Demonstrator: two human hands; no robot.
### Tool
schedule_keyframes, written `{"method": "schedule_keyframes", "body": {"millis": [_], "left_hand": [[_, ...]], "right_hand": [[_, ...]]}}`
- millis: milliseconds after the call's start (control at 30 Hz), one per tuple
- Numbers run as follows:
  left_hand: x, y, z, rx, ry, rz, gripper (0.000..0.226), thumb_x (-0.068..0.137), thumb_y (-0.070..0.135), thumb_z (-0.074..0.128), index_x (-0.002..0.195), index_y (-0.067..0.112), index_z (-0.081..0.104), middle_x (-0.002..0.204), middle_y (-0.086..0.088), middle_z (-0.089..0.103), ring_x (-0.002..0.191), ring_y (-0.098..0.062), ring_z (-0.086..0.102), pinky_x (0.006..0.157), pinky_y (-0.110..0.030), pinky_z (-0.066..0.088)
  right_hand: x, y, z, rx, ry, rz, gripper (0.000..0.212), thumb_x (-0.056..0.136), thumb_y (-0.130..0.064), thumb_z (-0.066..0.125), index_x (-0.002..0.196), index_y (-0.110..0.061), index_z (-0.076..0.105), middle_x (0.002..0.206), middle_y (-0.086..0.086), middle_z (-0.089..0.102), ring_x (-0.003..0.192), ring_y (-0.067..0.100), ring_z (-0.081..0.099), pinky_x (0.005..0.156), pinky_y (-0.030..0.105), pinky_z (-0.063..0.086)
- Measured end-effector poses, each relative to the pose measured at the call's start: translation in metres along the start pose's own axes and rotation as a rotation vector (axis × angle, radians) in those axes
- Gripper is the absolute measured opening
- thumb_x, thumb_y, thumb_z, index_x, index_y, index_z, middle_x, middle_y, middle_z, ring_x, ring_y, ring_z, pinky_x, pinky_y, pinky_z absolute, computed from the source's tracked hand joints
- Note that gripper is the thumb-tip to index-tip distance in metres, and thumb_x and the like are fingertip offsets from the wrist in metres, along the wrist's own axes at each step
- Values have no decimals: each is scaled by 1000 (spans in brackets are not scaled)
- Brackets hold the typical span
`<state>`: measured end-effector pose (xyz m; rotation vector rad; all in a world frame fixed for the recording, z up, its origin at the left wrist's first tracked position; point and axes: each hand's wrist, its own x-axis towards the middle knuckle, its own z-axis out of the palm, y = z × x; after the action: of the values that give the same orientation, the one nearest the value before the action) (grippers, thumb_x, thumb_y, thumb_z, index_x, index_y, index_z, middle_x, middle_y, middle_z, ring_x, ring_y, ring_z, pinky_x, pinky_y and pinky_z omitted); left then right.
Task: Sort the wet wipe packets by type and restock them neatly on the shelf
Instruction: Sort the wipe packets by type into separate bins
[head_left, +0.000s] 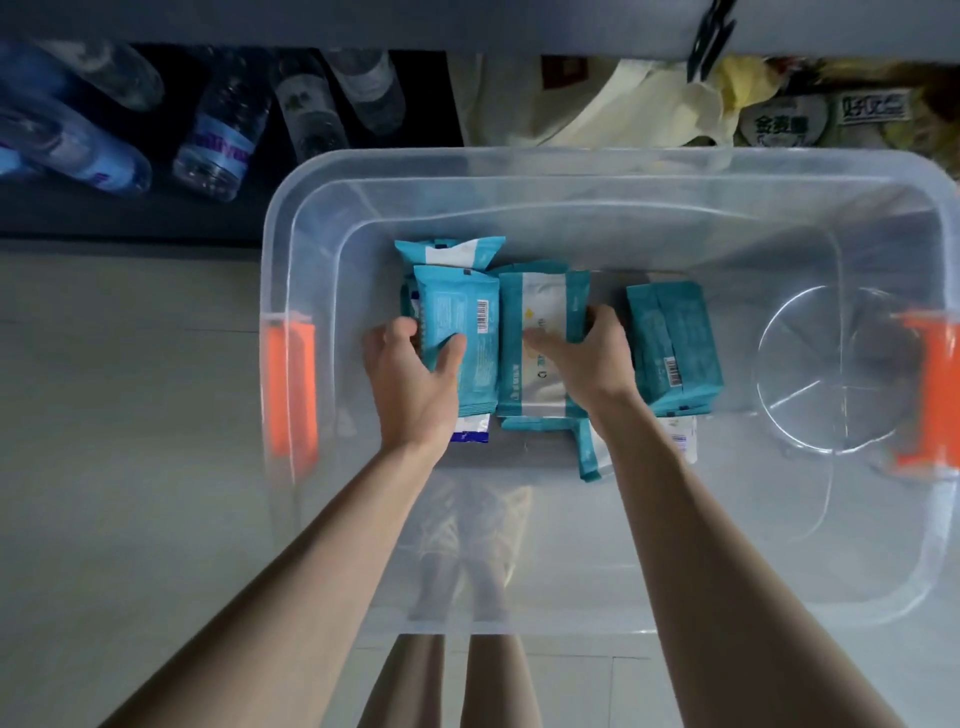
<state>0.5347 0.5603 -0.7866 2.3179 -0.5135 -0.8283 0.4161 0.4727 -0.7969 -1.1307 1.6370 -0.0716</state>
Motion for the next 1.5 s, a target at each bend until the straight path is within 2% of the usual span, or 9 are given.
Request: {"method": "schedule_keyframes", "body": {"millis": [200, 333, 567, 733, 833, 933, 1100, 1267, 1500], "left_hand": [[5, 9, 0, -100, 39, 253, 21, 80, 5, 69, 90, -3, 52, 125, -8, 42, 105, -4, 41, 90, -8, 33], [14, 10, 5, -185, 36, 276, 25, 79, 9, 68, 88, 9, 45, 124, -10, 47, 109, -28, 50, 90, -37, 43], [25, 19, 5, -246, 78, 128, 49, 66, 10, 79, 103, 13, 46, 96, -1, 53, 85, -22, 53, 83, -43, 48], [26, 20, 0, -107, -36, 175, 30, 66, 34, 72, 81, 13, 57, 89, -4, 53, 86, -33, 55, 80, -53, 47], [11, 33, -17, -179, -45, 239, 32, 72, 40, 68, 87, 14, 54, 88, 1, 59, 87, -32, 57, 79, -54, 47], [-15, 57, -45, -270, -109, 290, 26, 82, 34, 63, 100, 21, 48, 95, -2, 63, 90, -22, 60, 81, -44, 51], [-78, 105, -89, -354, -200, 258, 12, 99, 20, 47, 106, 14, 39, 84, 10, 51, 68, 3, 51, 62, -15, 43], [-148, 147, -108, -473, -355, 107, 5, 100, 22, 43, 104, 21, 46, 89, 15, 54, 72, 16, 52, 69, -3, 39], [-247, 188, -79, -474, -478, 65, 45, 77, 42, 72, 112, 19, 56, 112, 3, 68, 106, -14, 63, 98, -42, 48]], "right_hand": [[-6, 2, -7, 240, -41, 71, 38, 77, -14, 75, 111, -7, 61, 101, 7, 70, 89, 23, 68, 78, 40, 57], [-16, -3, -17, 477, -77, 89, 40, 81, -6, 72, 117, -5, 56, 102, 9, 70, 90, 26, 69, 81, 43, 56], [-21, -5, -8, 558, -100, 49, 27, 82, -2, 69, 106, -8, 62, 98, 10, 72, 91, 30, 70, 84, 48, 56], [-33, -4, -18, 642, -108, 62, 22, 83, 0, 66, 101, -11, 62, 90, 6, 72, 81, 22, 70, 78, 42, 58], [-53, -10, -31, 694, -109, 75, 22, 84, -3, 67, 104, -10, 62, 90, 6, 72, 81, 22, 69, 77, 41, 58], [-83, -21, -51, 756, -143, 70, 20, 85, -8, 65, 106, -9, 63, 89, 6, 73, 79, 20, 70, 74, 40, 58], [-152, -40, -101, 806, -179, -26, 24, 77, -19, 66, 100, -11, 63, 91, 5, 72, 82, 19, 69, 79, 40, 58], [-213, -46, -155, 824, -247, -7, 16, 88, -13, 60, 104, -12, 60, 83, 3, 71, 72, 19, 69, 68, 37, 60], [-263, -10, -247, 716, -195, -69, 37, 83, -30, 65, 114, -9, 61, 101, 9, 71, 85, 23, 69, 80, 39, 58]]}}
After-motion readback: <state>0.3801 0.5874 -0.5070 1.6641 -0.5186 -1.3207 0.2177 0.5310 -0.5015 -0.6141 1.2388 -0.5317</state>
